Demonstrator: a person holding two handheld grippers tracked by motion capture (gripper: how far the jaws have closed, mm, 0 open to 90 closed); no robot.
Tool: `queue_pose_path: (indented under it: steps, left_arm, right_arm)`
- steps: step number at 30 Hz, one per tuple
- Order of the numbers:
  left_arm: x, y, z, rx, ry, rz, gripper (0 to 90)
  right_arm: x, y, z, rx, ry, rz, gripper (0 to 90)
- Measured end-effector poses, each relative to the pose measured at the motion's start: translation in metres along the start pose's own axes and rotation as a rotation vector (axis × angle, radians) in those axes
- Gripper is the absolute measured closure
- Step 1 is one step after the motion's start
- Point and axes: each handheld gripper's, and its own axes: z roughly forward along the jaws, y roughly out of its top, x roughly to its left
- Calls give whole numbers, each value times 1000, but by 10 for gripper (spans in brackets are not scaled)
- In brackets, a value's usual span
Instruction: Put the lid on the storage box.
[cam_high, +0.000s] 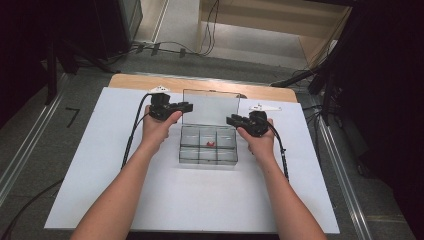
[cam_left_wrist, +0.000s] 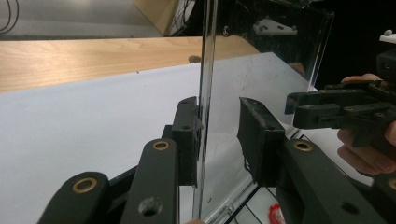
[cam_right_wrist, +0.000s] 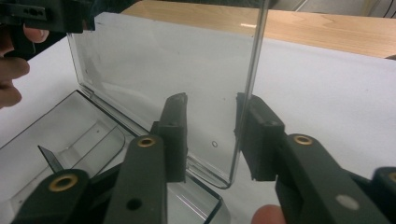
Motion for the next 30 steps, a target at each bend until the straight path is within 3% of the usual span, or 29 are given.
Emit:
queue_pose_path:
  steps: [5, 16, 22, 25, 30]
  left_arm:
    - [-1, -1, -2, -4, 1, 26, 688]
    - [-3, -4, -4, -22, -1, 55, 689]
    - [-4, -4, -6, -21, -1, 63, 694]
    - [-4, -5, -6, -24, -3, 60, 693]
    - [-4, -4, -7, -21, -10, 60, 685]
  right_arm:
    - [0, 8, -2, -19, 5, 21, 536]
    - [5, 40, -15, -69, -13, 0, 488]
    - [0, 44, -18, -84, -8, 16, 583]
    - [3, 44, -19, -82, -3, -1, 644]
    - [7, 43, -21, -81, -14, -25, 656]
